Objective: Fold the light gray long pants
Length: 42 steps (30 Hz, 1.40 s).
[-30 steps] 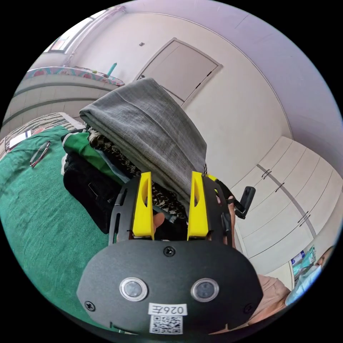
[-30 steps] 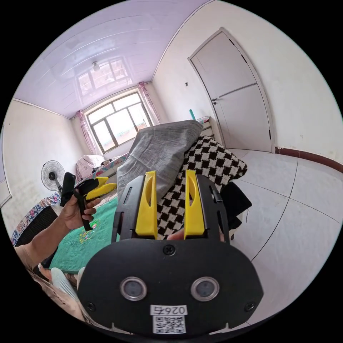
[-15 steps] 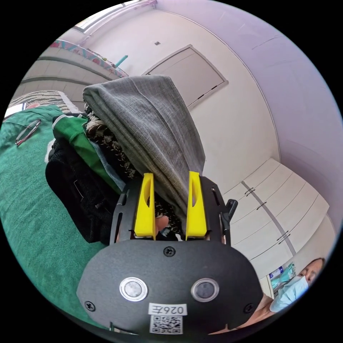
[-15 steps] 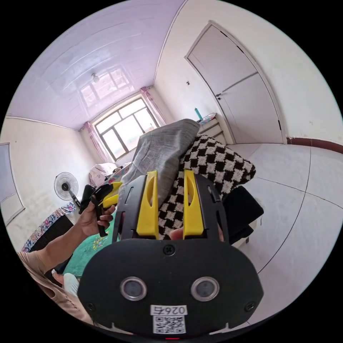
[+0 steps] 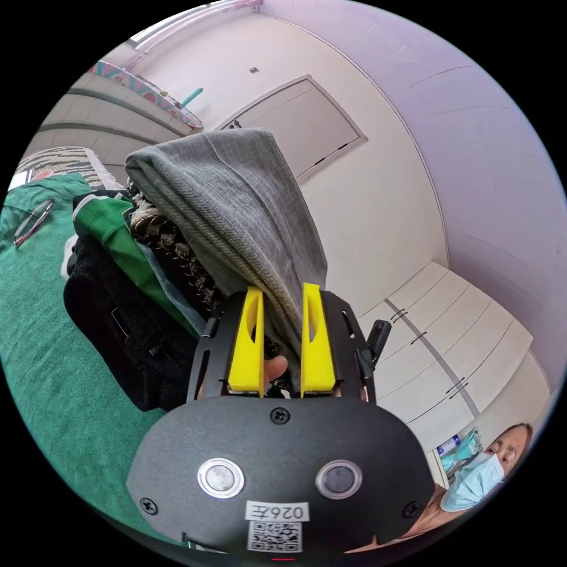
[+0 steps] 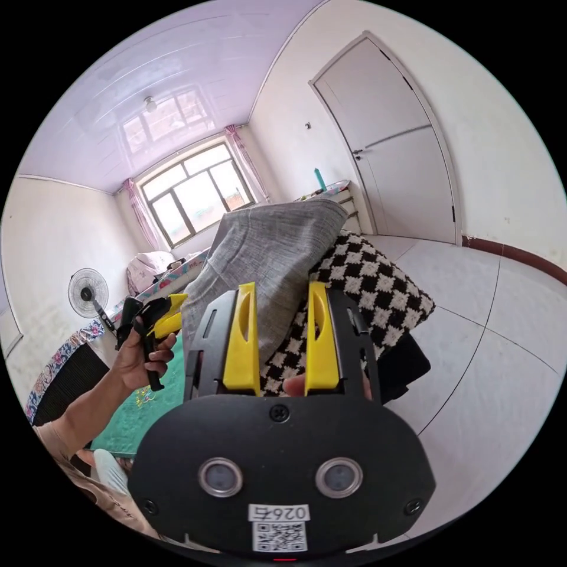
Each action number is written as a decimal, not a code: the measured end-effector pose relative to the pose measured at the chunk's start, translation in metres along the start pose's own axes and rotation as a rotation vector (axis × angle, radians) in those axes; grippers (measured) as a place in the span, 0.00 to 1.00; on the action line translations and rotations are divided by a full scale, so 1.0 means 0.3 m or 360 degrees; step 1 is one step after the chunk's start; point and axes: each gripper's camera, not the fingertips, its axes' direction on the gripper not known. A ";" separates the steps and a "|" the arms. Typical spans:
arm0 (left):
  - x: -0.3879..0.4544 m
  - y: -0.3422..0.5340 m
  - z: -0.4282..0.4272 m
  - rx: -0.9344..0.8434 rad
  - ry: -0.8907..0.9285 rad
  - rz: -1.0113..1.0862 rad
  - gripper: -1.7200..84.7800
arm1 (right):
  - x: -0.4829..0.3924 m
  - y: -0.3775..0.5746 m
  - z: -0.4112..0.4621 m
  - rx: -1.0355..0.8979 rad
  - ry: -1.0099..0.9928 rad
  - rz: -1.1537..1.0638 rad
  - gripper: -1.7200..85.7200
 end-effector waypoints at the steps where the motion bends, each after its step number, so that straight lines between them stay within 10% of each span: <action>1: 0.003 0.003 -0.021 -0.0018 -0.0049 0.0034 0.09 | -0.016 -0.007 -0.005 0.0006 -0.0003 -0.0035 0.10; 15: -0.003 0.089 -0.335 0.0067 0.0104 0.0025 0.07 | -0.225 -0.106 0.005 0.0094 -0.0096 -0.0127 0.02; 27: 0.266 0.379 -1.362 0.0645 0.0166 0.0398 0.05 | -0.978 -0.208 0.008 0.0172 -0.0817 -0.0586 0.00; 42: 0.349 1.148 -2.546 0.1200 -0.0406 0.0496 0.04 | -1.934 0.112 0.668 -0.0594 -0.1844 -0.0362 0.00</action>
